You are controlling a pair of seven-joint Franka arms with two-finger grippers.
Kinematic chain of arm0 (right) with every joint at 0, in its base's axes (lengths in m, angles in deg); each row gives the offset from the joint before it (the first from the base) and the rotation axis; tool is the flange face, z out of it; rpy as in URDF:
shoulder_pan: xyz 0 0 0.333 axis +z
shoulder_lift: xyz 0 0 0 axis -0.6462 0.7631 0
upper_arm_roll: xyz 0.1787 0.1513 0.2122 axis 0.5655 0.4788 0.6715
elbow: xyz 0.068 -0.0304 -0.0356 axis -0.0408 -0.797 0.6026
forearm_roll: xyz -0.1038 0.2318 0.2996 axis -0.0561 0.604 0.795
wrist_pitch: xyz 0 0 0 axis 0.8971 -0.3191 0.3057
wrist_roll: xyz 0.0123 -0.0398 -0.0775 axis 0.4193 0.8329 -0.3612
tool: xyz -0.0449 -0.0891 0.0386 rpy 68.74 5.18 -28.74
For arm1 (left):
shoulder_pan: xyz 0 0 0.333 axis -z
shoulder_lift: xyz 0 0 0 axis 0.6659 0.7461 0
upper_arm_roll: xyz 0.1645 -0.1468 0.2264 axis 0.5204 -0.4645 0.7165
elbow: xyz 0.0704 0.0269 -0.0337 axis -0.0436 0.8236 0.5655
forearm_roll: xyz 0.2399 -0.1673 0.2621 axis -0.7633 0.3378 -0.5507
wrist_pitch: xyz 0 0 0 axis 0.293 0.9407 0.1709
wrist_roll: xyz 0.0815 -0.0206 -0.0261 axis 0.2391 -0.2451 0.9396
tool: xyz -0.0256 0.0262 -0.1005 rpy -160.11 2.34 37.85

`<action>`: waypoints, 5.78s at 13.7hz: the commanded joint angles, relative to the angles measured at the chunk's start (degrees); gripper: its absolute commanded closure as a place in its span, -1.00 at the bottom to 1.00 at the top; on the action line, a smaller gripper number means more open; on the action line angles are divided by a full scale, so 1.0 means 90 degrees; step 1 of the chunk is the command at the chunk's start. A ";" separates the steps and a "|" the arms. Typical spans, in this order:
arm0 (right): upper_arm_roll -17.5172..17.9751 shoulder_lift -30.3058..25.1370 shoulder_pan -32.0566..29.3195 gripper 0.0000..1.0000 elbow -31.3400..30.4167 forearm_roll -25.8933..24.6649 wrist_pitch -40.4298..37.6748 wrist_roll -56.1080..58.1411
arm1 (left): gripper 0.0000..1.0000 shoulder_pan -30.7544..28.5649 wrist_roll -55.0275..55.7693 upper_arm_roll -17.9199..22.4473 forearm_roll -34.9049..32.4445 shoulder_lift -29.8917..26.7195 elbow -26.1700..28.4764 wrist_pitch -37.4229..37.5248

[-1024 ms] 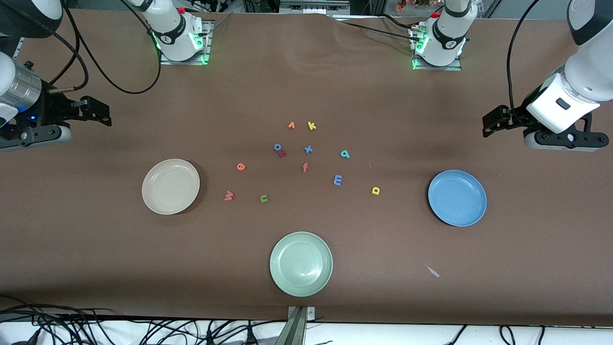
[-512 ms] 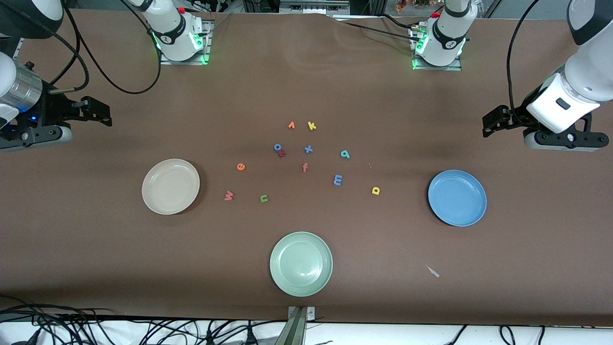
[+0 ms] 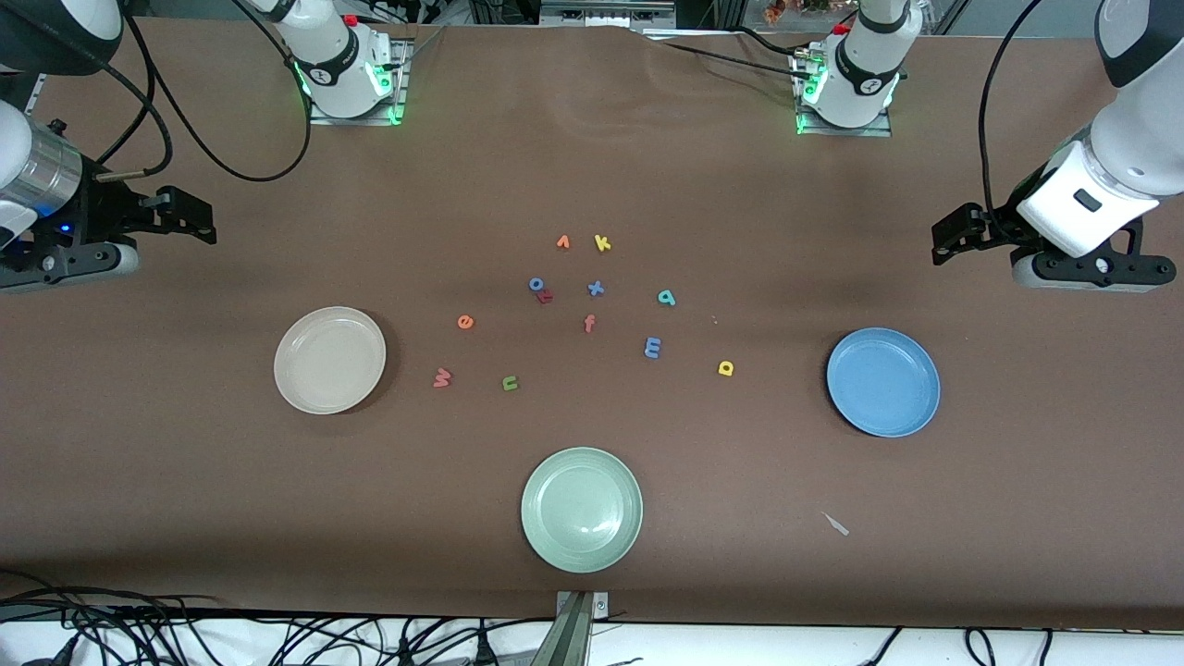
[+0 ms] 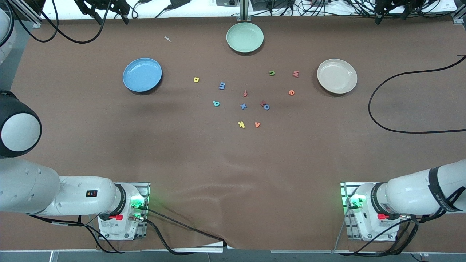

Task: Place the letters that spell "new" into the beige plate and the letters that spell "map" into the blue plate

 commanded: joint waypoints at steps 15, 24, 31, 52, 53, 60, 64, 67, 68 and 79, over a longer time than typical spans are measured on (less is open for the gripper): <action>0.0033 -0.0020 -0.0005 -0.99 -0.0029 -0.0055 0.0012 -0.0101 | -1.00 -0.0047 -0.0091 -0.0034 0.0124 0.0055 -0.0153 0.0064; 0.0033 -0.0020 0.0005 -0.99 -0.0029 -0.0064 0.0021 -0.0111 | -1.00 -0.0047 -0.0082 -0.0034 0.0124 0.0055 -0.0153 0.0064; 0.0033 -0.0020 0.0005 -0.99 -0.0039 -0.0064 0.0021 -0.0111 | -1.00 -0.0047 -0.0091 -0.0044 0.0124 0.0055 -0.0153 0.0064; 0.0063 -0.0020 0.0005 -0.99 -0.0263 0.0053 0.0284 -0.0267 | -1.00 -0.0037 -0.0101 -0.0054 0.0124 0.0055 -0.0153 0.0064; 0.0082 -0.0029 0.0005 -0.99 -0.0351 0.0062 0.0382 -0.0325 | -1.00 -0.0037 -0.0101 -0.0054 0.0124 0.0055 -0.0153 0.0064; 0.0102 -0.0020 0.0356 -0.99 -0.1161 0.0199 0.1407 -0.0909 | -1.00 -0.0037 -0.0101 -0.0054 0.0124 0.0055 -0.0153 0.0064; 0.0102 0.0331 0.0863 -0.99 -0.1562 0.0199 0.2236 -0.1214 | -1.00 0.0022 -0.0071 -0.0034 0.0240 0.0230 -0.0153 0.0074; 0.0102 0.0760 0.1351 -0.99 -0.1728 0.0199 0.2988 -0.1837 | -1.00 0.0109 -0.0091 -0.0111 0.0241 0.0581 -0.0123 0.0463; 0.0102 0.0907 0.1478 -0.99 -0.1777 0.0199 0.3222 -0.2004 | -1.00 0.0167 -0.0024 -0.0238 0.0231 0.0689 -0.0114 0.0561; 0.0102 0.1825 0.2426 -0.99 -0.2510 0.0160 0.5138 -0.3263 | -1.00 0.0840 0.0288 -0.0610 -0.0050 0.2866 -0.0026 -0.2180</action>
